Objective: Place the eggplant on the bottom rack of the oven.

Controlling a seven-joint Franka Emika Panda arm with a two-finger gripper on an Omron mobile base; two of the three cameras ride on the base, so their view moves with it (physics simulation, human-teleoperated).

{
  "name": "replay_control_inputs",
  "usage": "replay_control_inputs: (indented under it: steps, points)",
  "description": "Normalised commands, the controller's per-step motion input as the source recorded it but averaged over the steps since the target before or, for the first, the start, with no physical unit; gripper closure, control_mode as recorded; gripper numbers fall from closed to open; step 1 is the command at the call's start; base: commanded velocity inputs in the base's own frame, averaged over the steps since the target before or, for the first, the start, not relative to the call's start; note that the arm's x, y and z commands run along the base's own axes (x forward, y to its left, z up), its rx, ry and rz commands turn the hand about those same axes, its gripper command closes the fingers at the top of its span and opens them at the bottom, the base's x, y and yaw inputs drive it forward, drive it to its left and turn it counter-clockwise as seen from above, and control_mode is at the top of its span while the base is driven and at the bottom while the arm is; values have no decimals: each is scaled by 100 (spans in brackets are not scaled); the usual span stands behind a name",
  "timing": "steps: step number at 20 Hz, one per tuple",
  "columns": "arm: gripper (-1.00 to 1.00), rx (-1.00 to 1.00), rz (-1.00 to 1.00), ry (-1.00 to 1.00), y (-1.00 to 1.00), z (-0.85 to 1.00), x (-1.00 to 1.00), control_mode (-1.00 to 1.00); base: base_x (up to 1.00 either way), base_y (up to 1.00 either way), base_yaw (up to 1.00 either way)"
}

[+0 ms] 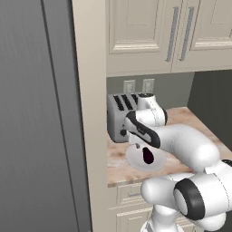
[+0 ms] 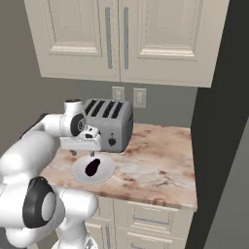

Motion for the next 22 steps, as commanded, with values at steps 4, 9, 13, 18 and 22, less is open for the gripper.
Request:
replay_control_inputs:
  steps: [4,9,13,18,22]
  points:
    - [-100,5,0,0,-25,-40,0,-100,0,0,0]
    - [-100,9,0,1,-13,-43,0,-100,0,0,0]
    - [-100,0,4,1,15,-41,4,-100,0,0,0]
    - [-100,0,4,2,3,-39,5,-100,0,0,0]
    - [-100,0,0,3,-19,-39,6,-100,0,0,0]
